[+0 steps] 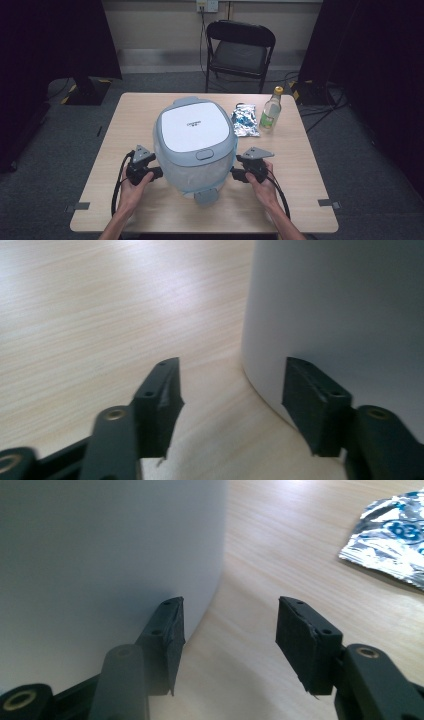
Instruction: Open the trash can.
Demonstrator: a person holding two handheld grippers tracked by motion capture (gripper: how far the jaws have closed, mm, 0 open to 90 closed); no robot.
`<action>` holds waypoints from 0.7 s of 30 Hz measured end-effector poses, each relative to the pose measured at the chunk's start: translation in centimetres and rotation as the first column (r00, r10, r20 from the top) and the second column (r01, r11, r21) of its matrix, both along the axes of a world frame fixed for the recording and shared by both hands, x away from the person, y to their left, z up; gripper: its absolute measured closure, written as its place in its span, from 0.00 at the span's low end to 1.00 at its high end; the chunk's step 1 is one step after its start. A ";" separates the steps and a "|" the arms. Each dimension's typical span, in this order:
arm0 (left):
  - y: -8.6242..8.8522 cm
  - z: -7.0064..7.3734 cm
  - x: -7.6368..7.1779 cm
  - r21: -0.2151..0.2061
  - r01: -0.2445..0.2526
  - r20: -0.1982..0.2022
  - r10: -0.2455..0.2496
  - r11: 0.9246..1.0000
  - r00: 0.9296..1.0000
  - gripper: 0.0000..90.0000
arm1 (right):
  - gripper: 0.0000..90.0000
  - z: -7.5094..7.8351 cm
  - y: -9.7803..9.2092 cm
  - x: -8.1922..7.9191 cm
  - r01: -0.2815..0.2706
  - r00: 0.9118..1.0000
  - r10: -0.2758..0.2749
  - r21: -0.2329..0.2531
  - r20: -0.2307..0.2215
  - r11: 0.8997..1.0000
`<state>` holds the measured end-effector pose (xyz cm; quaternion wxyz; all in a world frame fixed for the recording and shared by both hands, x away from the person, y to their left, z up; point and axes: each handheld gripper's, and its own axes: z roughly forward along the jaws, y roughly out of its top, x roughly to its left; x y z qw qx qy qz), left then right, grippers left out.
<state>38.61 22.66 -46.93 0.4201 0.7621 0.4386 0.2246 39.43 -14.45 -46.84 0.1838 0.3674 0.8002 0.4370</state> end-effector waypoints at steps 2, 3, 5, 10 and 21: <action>0.1 -0.1 0.1 -0.001 -0.022 0.017 0.022 1.000 1.000 0.49 | 0.51 0.1 0.3 -0.4 -0.021 1.000 0.021 -0.002 -0.004 1.000; 0.1 -0.2 0.2 -0.004 -0.022 0.017 0.022 1.000 1.000 0.50 | 0.51 0.1 0.4 -0.6 -0.036 0.999 0.036 -0.003 -0.001 0.999; 0.4 -0.3 0.3 -0.021 -0.035 0.022 0.035 0.999 0.999 0.55 | 0.52 0.1 0.7 -0.9 -0.057 0.998 0.057 -0.001 -0.008 0.998; 1.5 -0.5 0.3 -0.067 -0.019 0.009 0.020 0.998 1.000 0.57 | 0.52 0.1 1.7 -1.3 -0.113 0.993 0.113 0.001 -0.017 0.994; 3.0 -0.8 -0.7 -0.145 0.038 -0.025 -0.042 0.989 0.999 0.61 | 0.40 0.1 2.3 -1.1 -0.128 0.991 0.129 0.007 -0.041 0.992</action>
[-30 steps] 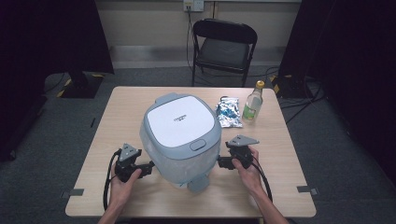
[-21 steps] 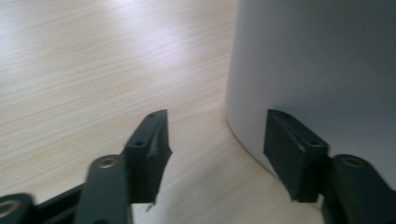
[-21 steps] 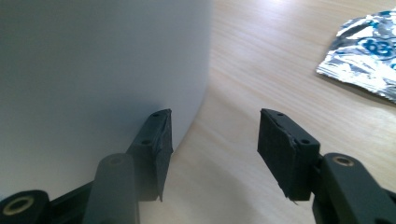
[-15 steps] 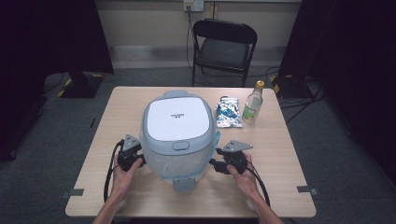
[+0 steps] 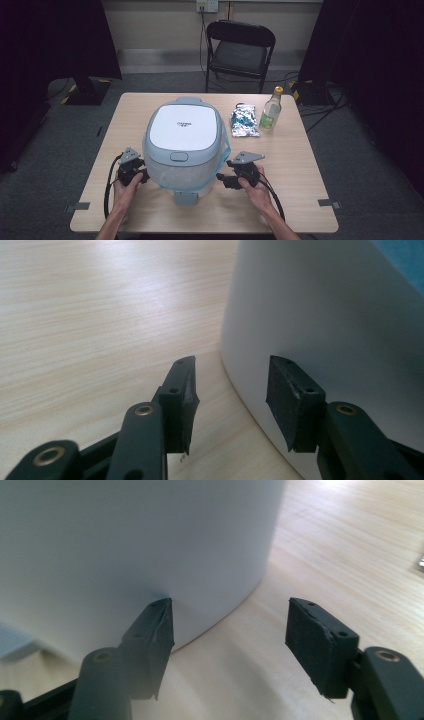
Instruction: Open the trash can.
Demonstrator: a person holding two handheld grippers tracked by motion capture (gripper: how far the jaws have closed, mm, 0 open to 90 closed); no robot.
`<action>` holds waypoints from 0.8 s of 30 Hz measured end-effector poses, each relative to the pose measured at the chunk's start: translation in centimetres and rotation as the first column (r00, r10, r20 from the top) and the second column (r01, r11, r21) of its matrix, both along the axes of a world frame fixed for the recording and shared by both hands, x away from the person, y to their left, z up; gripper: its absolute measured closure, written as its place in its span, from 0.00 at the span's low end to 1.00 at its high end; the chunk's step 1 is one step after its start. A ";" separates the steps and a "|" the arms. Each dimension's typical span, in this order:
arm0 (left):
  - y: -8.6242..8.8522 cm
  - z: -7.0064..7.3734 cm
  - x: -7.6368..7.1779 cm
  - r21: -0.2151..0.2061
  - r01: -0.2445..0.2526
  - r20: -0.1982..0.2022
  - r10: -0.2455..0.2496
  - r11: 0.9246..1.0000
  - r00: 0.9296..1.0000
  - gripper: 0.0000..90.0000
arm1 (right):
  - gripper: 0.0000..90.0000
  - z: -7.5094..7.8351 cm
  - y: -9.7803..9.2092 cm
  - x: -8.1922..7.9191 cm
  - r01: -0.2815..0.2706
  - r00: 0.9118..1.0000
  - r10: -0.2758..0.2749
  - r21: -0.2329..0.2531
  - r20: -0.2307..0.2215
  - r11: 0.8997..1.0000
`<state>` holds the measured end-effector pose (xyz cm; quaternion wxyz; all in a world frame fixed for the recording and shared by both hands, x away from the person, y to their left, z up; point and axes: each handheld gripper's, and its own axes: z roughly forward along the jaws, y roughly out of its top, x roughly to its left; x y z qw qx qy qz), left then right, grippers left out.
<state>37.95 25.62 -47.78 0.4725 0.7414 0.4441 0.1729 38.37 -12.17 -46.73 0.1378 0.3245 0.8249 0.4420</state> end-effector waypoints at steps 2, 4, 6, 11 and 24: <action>0.1 0.1 -0.2 -0.008 0.006 -0.006 -0.006 1.000 1.000 0.60 | 0.42 0.1 0.1 0.5 0.030 1.000 -0.030 0.006 -0.001 1.000; 0.2 0.1 -0.4 -0.012 0.014 -0.005 -0.014 1.000 1.000 0.59 | 0.45 0.2 0.2 1.0 0.052 0.999 -0.052 0.007 0.008 0.999; 0.4 0.1 -0.5 -0.013 0.027 -0.002 -0.027 1.000 1.000 0.58 | 0.48 0.3 0.3 1.5 0.063 0.998 -0.063 0.009 0.014 0.998; 0.5 0.2 -0.8 -0.026 0.035 -0.015 -0.036 0.999 0.999 0.65 | 0.53 0.4 0.5 1.9 0.054 0.998 -0.055 0.013 0.018 0.998; 1.7 0.4 -1.7 -0.007 0.017 -0.027 -0.017 1.000 1.000 0.57 | 0.55 0.4 1.6 2.5 0.008 1.000 -0.008 0.018 0.008 1.000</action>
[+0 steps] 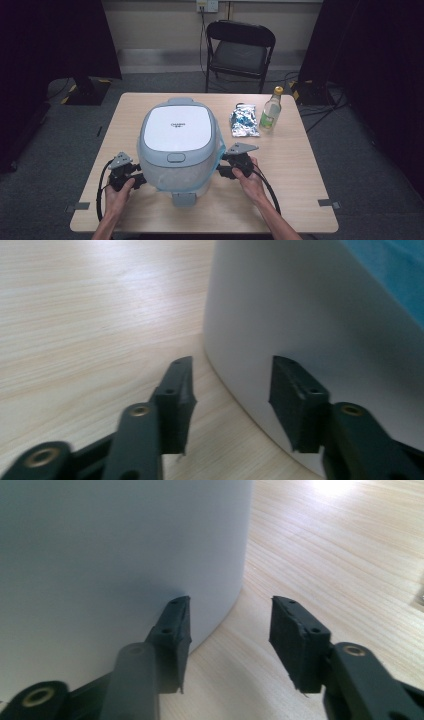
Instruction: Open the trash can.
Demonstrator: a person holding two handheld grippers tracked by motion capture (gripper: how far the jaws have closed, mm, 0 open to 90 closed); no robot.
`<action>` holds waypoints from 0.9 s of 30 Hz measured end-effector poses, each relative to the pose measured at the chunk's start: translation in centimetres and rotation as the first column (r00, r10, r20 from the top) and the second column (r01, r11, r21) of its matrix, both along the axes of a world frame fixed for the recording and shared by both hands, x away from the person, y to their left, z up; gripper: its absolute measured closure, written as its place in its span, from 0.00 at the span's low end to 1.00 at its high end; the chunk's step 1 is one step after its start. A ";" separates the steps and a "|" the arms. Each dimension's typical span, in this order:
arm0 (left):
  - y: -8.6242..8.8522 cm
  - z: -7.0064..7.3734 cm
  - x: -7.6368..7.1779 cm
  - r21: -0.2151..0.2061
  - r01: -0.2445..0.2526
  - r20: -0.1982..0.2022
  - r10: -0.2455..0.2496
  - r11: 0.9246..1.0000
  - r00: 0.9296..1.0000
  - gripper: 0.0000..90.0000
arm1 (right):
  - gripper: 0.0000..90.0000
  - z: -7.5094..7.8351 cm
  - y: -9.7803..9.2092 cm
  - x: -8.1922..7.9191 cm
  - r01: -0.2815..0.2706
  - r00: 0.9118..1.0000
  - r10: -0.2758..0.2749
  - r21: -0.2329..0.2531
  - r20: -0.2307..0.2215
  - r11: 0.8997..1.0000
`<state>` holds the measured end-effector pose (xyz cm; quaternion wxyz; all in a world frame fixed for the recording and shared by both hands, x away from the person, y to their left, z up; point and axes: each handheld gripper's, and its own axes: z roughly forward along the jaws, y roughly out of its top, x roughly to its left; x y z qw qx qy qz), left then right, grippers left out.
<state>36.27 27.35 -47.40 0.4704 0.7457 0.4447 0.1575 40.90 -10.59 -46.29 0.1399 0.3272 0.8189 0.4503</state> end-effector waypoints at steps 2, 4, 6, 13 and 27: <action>0.2 -0.1 0.1 0.000 -0.013 -0.021 0.013 1.000 1.000 0.48 | 0.48 0.0 -0.2 0.1 0.005 1.000 -0.005 0.011 -0.014 1.000; 0.5 -0.3 0.0 0.003 0.004 -0.056 -0.003 1.000 0.998 0.39 | 0.42 0.1 -0.5 0.1 -0.006 1.000 0.006 0.021 -0.023 1.000; 0.8 -0.8 -0.3 0.020 0.007 -0.075 -0.006 1.000 0.997 0.36 | 0.38 0.3 -0.7 -0.1 -0.016 0.999 0.016 0.027 -0.029 1.000; 1.8 -1.6 -0.2 0.060 0.001 -0.085 0.004 0.998 0.996 0.31 | 0.33 1.2 -1.1 -0.5 -0.044 0.998 0.046 0.048 -0.048 0.998; 0.9 -2.7 0.4 0.253 -0.033 -0.046 0.046 0.967 0.998 0.27 | 0.48 3.7 -2.7 -1.9 -0.018 1.000 0.018 0.026 -0.013 0.999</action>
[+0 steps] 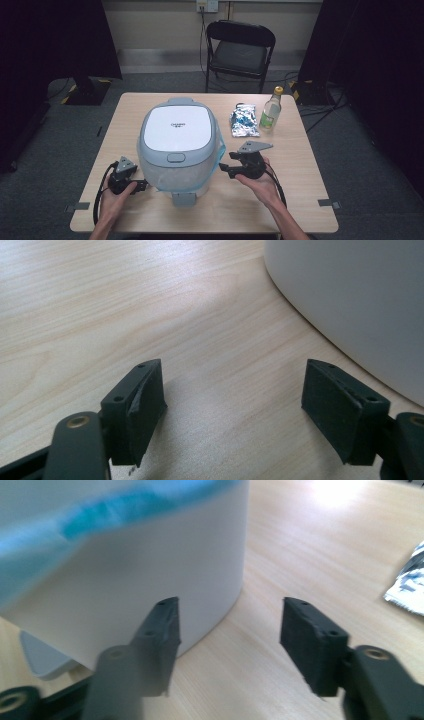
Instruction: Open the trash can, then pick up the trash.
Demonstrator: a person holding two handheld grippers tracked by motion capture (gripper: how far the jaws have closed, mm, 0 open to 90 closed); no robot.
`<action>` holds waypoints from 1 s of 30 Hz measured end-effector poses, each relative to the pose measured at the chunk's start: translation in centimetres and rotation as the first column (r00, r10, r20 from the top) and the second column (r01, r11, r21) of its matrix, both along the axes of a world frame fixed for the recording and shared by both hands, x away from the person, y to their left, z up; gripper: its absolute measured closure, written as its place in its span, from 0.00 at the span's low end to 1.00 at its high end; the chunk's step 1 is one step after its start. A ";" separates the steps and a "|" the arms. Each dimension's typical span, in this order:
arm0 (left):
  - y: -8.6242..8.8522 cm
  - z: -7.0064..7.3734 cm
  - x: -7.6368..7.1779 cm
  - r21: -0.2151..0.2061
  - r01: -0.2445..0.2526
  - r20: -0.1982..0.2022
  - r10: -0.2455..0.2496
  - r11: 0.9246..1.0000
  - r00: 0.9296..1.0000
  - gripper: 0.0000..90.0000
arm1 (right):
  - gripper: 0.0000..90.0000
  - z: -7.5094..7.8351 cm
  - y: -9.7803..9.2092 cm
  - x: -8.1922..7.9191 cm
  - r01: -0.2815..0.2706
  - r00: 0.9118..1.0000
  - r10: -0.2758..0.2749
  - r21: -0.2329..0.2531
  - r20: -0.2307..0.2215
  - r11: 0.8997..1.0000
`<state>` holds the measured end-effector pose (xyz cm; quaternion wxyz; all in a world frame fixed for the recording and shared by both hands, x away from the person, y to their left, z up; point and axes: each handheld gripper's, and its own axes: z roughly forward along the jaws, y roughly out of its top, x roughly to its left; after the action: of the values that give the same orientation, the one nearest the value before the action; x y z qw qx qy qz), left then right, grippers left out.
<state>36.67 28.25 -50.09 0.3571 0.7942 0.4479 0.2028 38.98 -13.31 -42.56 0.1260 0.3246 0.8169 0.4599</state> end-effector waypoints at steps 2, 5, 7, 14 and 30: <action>-0.3 0.0 0.0 -0.001 -0.015 -0.002 0.015 1.000 1.000 0.25 | 0.52 0.8 -0.5 -0.3 -0.001 1.000 0.001 0.019 0.005 1.000; -0.3 0.0 0.0 0.000 -0.013 -0.004 0.013 1.000 1.000 0.23 | 0.56 1.7 -0.8 -0.6 -0.007 1.000 0.007 0.024 0.006 1.000; -0.3 0.0 0.0 -0.001 -0.012 -0.005 0.012 1.000 1.000 0.23 | 0.59 2.4 -0.9 -0.8 -0.014 1.000 0.014 0.021 0.022 1.000; -0.3 0.0 0.0 -0.001 -0.013 -0.004 0.013 1.000 1.000 0.23 | 0.63 4.8 -0.9 -1.4 -0.029 0.996 0.025 0.045 0.081 0.999; -0.3 0.0 0.0 0.000 -0.013 -0.005 0.013 1.000 1.000 0.23 | 0.75 8.6 -0.5 -1.3 -0.067 0.991 0.051 0.127 0.122 0.990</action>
<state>36.67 27.92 -50.12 0.3549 0.7917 0.4539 0.2032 37.68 -13.80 -34.01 0.1390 0.2800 0.7852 0.5345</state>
